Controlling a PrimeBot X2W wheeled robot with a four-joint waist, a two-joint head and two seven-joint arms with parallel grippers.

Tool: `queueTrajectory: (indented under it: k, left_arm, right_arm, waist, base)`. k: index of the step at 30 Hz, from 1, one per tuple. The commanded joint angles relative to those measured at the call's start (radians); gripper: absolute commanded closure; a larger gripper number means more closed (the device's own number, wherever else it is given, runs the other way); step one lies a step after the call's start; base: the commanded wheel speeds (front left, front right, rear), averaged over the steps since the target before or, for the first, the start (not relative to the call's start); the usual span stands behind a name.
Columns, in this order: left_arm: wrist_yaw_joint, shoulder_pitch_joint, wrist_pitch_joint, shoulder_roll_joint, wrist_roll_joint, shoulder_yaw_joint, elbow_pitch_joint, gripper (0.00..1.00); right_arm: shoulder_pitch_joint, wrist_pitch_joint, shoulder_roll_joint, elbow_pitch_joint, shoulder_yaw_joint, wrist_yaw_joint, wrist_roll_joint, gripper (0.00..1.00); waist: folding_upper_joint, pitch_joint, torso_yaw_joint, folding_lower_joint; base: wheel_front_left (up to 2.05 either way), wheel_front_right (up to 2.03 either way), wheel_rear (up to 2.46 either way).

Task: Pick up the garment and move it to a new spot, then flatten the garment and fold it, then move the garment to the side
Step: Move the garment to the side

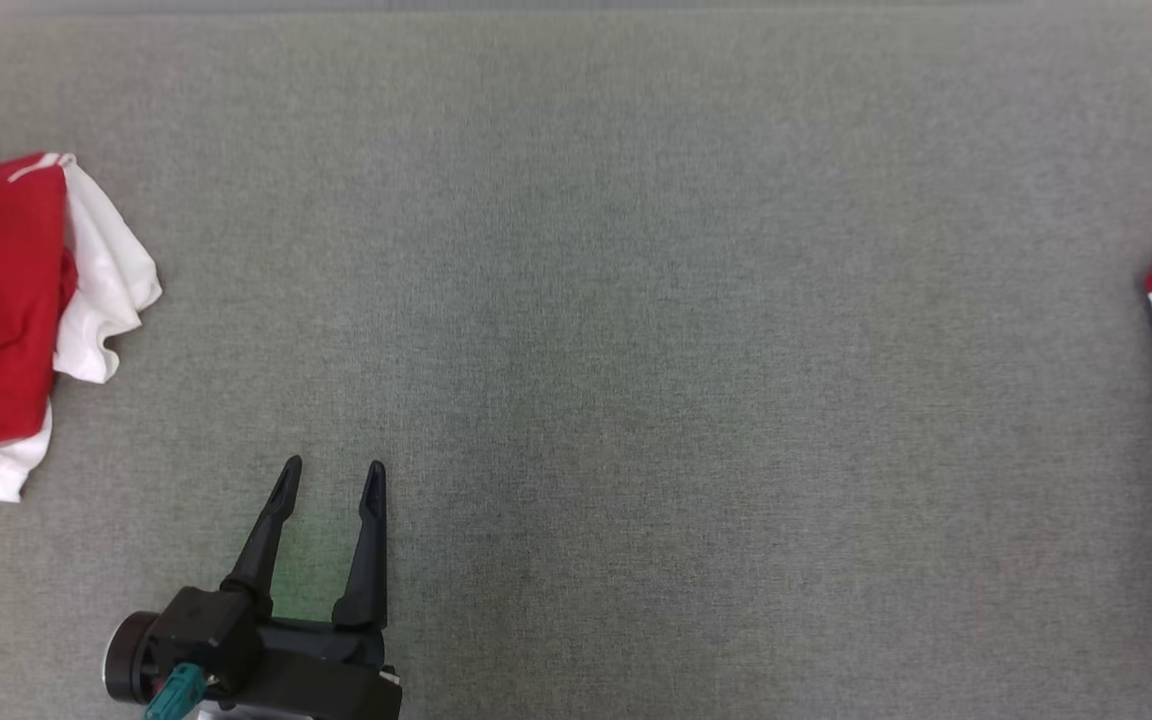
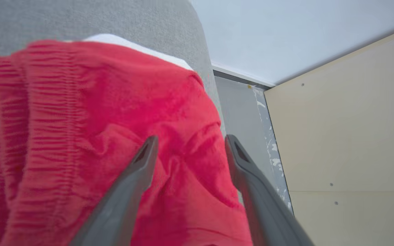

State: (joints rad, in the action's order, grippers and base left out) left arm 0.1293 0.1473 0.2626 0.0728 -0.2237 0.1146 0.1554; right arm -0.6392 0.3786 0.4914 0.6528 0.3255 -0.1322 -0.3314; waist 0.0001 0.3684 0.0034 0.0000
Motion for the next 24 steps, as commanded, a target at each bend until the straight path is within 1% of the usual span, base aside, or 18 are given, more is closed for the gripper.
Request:
queueTrajectory:
  k: [1,6,10,13,17,20,24]
  left_arm:
    - [0.001,-0.011,0.003,0.003,-0.003,0.000,0.004,0.00]
    - [0.001,-0.033,0.003,-0.003,-0.014,-0.005,0.004,0.00]
    - [0.001,-0.059,0.003,-0.010,-0.035,-0.014,-0.004,0.00]
    - [0.001,-0.080,0.003,-0.015,-0.060,-0.031,-0.016,0.00]
    - [-0.002,-0.106,0.003,-0.020,-0.061,-0.057,-0.039,0.00]
    - [-0.009,-0.134,0.003,-0.022,-0.061,-0.076,-0.057,0.00]
    - [-0.010,-0.159,0.003,-0.023,-0.071,-0.082,-0.063,0.00]
  right_arm:
    - [0.022,-0.034,-0.007,-0.004,-0.012,0.003,0.009,0.00]
    - [0.004,-0.189,0.002,0.036,-0.074,0.003,0.078,0.00]
    - [0.013,-0.328,-0.030,0.068,-0.129,0.003,0.157,0.00]
    - [0.051,-0.410,-0.081,0.074,-0.155,0.002,0.244,0.00]
    - [0.124,-0.489,-0.148,0.029,-0.189,0.002,0.343,0.00]
    - [0.216,-0.524,-0.200,-0.029,-0.229,0.003,0.401,0.00]
    - [0.340,-0.560,-0.280,-0.153,-0.254,0.003,0.445,0.00]
  waist:
    - [-0.0001,-0.041,-0.005,0.0000]
    - [-0.0001,-0.109,-0.003,0.0000]
    - [-0.0001,-0.170,0.007,0.0000]
    - [-0.0001,-0.211,0.017,0.0000]
    - [-0.0001,-0.261,0.033,0.0000]
    - [-0.0001,-0.292,0.040,0.0000]
    - [-0.0001,-0.321,0.040,0.0000]
  base:
    - [0.00,0.00,0.00]
    - [0.00,0.00,0.00]
    - [0.00,0.00,0.00]
    - [0.00,0.00,0.00]
    - [0.00,0.00,0.00]
    - [0.00,0.00,0.00]
    - [0.00,0.00,0.00]
